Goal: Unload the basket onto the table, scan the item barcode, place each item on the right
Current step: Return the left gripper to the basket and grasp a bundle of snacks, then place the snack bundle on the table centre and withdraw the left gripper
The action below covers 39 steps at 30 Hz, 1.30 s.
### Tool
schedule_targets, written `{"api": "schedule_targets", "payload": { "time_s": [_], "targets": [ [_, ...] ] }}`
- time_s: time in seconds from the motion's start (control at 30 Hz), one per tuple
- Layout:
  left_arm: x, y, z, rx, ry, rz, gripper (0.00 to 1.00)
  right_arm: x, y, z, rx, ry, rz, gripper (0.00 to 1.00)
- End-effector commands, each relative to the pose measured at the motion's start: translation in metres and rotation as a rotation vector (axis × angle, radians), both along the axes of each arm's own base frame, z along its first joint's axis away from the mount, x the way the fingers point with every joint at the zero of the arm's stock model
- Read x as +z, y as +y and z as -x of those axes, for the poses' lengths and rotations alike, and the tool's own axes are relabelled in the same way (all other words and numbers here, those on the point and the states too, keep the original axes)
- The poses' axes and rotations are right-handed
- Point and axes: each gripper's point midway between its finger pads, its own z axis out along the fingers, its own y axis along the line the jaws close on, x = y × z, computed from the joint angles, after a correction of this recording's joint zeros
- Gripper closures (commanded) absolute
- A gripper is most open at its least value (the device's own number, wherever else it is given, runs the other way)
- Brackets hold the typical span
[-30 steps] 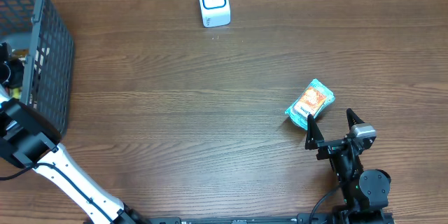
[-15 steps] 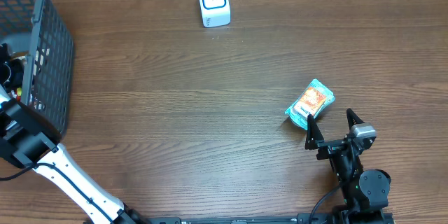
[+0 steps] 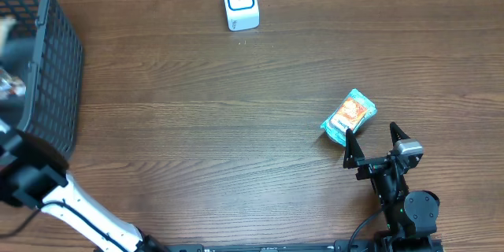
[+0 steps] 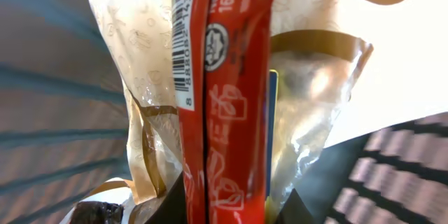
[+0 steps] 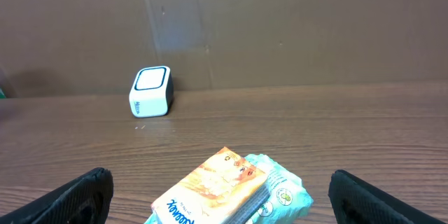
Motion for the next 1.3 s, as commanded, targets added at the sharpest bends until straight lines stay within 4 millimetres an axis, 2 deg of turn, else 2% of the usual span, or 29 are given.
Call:
{"api": "schedule_targets", "payload": {
  "time_s": [0.0,0.03,0.07,0.23,0.33,0.47,0.5,0.6,0.73,0.83,1.07,1.27],
  "targets": [
    [0.087,-0.016,0.015,0.060,-0.167,-0.065,0.90,-0.002,-0.002,0.000,-0.011,-0.004,0.002,0.00],
    [0.103,-0.020,0.020,0.074,-0.198,-0.077,0.90,-0.002,-0.002,0.000,-0.011,-0.004,0.002,0.00],
    [0.132,-0.030,0.029,0.097,-0.259,-0.094,0.90,-0.002,-0.002,0.000,-0.011,-0.004,0.002,0.00],
    [0.198,-0.079,0.047,0.080,-0.425,-0.067,0.89,-0.002,-0.002,0.000,-0.011,-0.004,0.003,0.00],
    [0.216,-0.118,0.058,0.059,-0.451,-0.032,0.83,-0.002,-0.002,0.000,-0.011,-0.004,0.003,0.00],
    [0.218,-0.187,0.064,-0.048,-0.407,0.028,0.82,-0.002,-0.002,0.000,-0.011,-0.004,0.002,0.00],
    [0.216,-0.199,0.063,-0.071,-0.391,0.035,0.82,-0.002,-0.002,0.000,-0.011,-0.004,0.002,0.00],
    [0.198,-0.245,0.063,-0.141,-0.282,0.053,0.83,-0.002,-0.002,0.000,-0.011,-0.004,0.003,0.00],
    [0.166,-0.285,0.063,-0.190,-0.133,0.074,0.91,-0.002,-0.002,0.000,-0.011,-0.004,0.002,0.00],
    [0.136,-0.314,0.059,-0.241,-0.015,0.079,0.92,-0.002,-0.002,0.000,-0.011,-0.004,0.002,0.00],
    [0.043,-0.390,0.044,-0.391,0.188,0.084,0.91,-0.002,-0.002,0.000,-0.011,-0.004,0.003,0.00],
    [-0.049,-0.438,0.045,-0.450,0.272,0.064,0.92,-0.002,-0.002,0.000,-0.011,-0.004,0.003,0.00]
  ]
}}
